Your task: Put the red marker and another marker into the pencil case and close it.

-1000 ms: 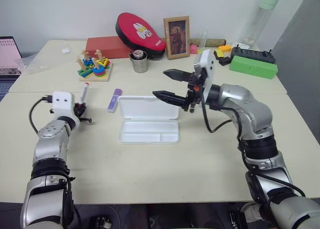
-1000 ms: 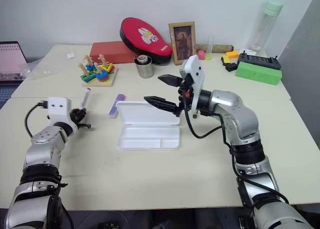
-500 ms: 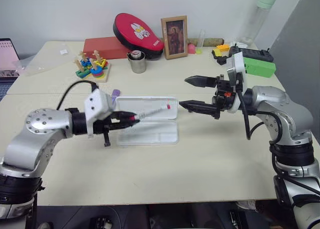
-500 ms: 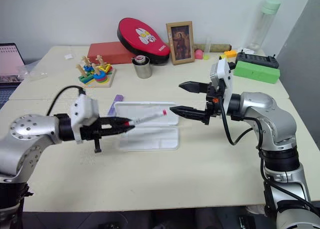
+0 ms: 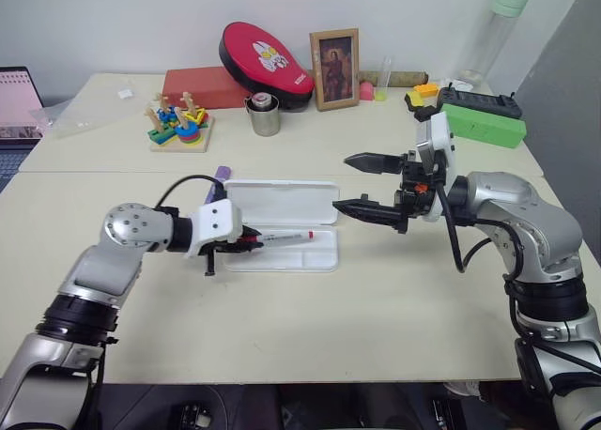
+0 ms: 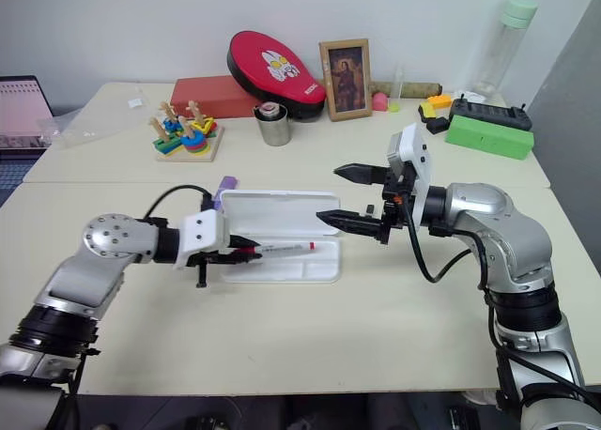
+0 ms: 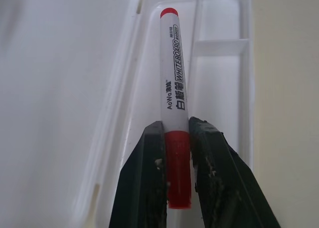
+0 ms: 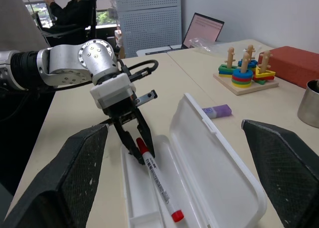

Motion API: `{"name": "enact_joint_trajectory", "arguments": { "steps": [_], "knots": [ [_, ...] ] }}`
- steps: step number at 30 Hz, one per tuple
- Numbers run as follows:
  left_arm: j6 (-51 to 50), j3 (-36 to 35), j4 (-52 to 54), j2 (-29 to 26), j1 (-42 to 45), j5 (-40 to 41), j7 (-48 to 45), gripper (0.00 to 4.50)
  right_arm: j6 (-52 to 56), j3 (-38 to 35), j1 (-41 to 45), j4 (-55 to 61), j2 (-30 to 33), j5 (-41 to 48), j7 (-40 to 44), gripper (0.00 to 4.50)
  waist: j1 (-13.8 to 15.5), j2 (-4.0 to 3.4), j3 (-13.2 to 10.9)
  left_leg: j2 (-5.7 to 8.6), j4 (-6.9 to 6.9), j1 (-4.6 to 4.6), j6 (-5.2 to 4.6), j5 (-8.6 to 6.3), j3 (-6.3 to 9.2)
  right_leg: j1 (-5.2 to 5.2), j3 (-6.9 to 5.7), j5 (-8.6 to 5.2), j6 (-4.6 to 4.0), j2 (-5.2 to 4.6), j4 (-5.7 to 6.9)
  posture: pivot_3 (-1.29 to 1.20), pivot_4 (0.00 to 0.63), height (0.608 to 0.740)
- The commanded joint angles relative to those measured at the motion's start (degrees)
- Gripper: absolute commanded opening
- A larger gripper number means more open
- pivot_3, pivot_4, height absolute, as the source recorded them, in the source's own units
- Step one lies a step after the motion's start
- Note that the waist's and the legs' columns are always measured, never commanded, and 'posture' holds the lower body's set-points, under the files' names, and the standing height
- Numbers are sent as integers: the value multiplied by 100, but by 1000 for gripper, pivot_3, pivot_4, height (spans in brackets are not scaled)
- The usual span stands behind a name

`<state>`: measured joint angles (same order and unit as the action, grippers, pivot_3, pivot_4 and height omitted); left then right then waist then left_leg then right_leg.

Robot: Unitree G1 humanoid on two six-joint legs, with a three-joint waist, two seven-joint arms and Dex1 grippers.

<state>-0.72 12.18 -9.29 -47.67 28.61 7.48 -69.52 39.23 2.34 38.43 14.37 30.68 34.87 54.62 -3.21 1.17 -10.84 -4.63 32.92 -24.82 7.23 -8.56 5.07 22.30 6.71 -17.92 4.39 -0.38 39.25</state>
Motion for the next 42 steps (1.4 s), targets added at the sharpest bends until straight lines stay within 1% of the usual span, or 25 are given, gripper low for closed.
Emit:
{"name": "enact_joint_trajectory", "arguments": {
  "steps": [1,2,3,4,10,11,13,15,18,19,20,22,24,28,30,36,42],
  "knots": [
    [192,34,-137,36,202,-229,-46,979,-53,-77,-58,324,63,20,-102,4500,-1,0,0,0,0,0,0,0,0,0,0,0,0,0,0,0,150,740],
    [289,68,-237,31,232,-370,5,1235,-47,-89,-74,347,69,27,-119,4500,-2,0,0,0,0,0,0,0,0,0,0,0,0,0,0,0,150,740],
    [362,88,-312,32,253,-464,39,1334,-43,-97,-87,365,75,35,-133,4500,-2,0,0,0,0,0,0,0,0,-1,1,0,0,0,0,0,150,740],
    [392,81,-361,50,266,-490,58,1611,-40,-102,-97,379,79,45,-145,4500,-6,0,0,0,0,0,0,0,0,-1,1,0,0,0,0,0,150,740],
    [267,-75,-209,182,268,-408,92,2768,-48,-95,-109,384,79,74,-180,4500,-4,0,0,0,1,0,0,0,0,-1,1,0,0,0,1,0,150,740],
    [149,-162,-81,218,244,-278,104,2906,-55,-96,-105,376,72,83,-178,4500,-4,0,0,0,2,0,0,0,1,-1,0,0,0,0,1,0,150,740],
    [-274,-389,282,313,190,129,131,3397,-72,-93,-93,357,58,90,-174,4500,-4,0,0,0,2,0,0,0,1,-1,0,0,0,0,2,0,150,740],
    [-948,-725,745,472,174,711,258,3777,-85,-114,-59,328,25,121,-175,4500,-4,0,0,0,2,0,0,0,1,-2,0,0,0,-1,3,0,150,740],
    [-2090,-1384,1315,794,317,1564,883,4258,-85,-181,5,303,-43,217,-182,4500,-5,1,0,0,4,0,0,0,2,-3,0,0,1,0,7,0,150,740],
    [-2434,-1718,1390,965,458,1800,1347,4452,-83,-215,39,295,-87,264,-203,4500,-6,1,0,0,6,1,0,0,2,-3,0,-1,2,0,9,0,150,740],
    [-2721,-2079,1376,1146,630,1925,1933,4483,-93,-241,86,275,-147,291,-245,4500,-5,1,0,0,9,0,0,0,5,-3,-1,-1,2,0,14,0,150,740],
    [-3008,-2597,1210,1341,864,1734,3044,4483,-135,-250,199,197,-265,283,-346,4500,-17,3,-1,1,20,1,0,1,13,-4,-6,-2,4,1,27,0,150,740],
    [-3177,-2799,1104,1388,957,1500,3704,4483,-162,-238,269,134,-325,256,-390,4500,-55,2,0,1,24,4,0,1,15,-5,-5,-3,9,4,33,0,150,740],
    [-3476,-3116,911,1447,1017,1258,4686,4483,-214,-168,392,35,-433,227,-449,4500,-46,2,0,1,20,10,0,1,17,-11,-7,0,3,3,33,0,150,740],
    [-3509,-3008,742,1427,893,1083,4849,4483,-245,-101,457,-6,-515,195,-474,4500,-36,2,0,3,20,9,1,1,17,-10,-8,0,2,2,33,0,150,740],
    [-3530,-2511,288,1502,534,790,4798,4483,-297,96,535,-18,-669,107,-492,4500,-9,2,0,3,17,8,1,1,22,-10,-13,1,1,2,34,0,150,740],
    [-3516,-2212,-367,1672,461,552,4855,4483,-329,127,529,-47,-723,49,-479,4500,-2,2,0,4,17,6,2,2,26,-10,-17,1,1,2,34,0,150,740]
  ]
}}
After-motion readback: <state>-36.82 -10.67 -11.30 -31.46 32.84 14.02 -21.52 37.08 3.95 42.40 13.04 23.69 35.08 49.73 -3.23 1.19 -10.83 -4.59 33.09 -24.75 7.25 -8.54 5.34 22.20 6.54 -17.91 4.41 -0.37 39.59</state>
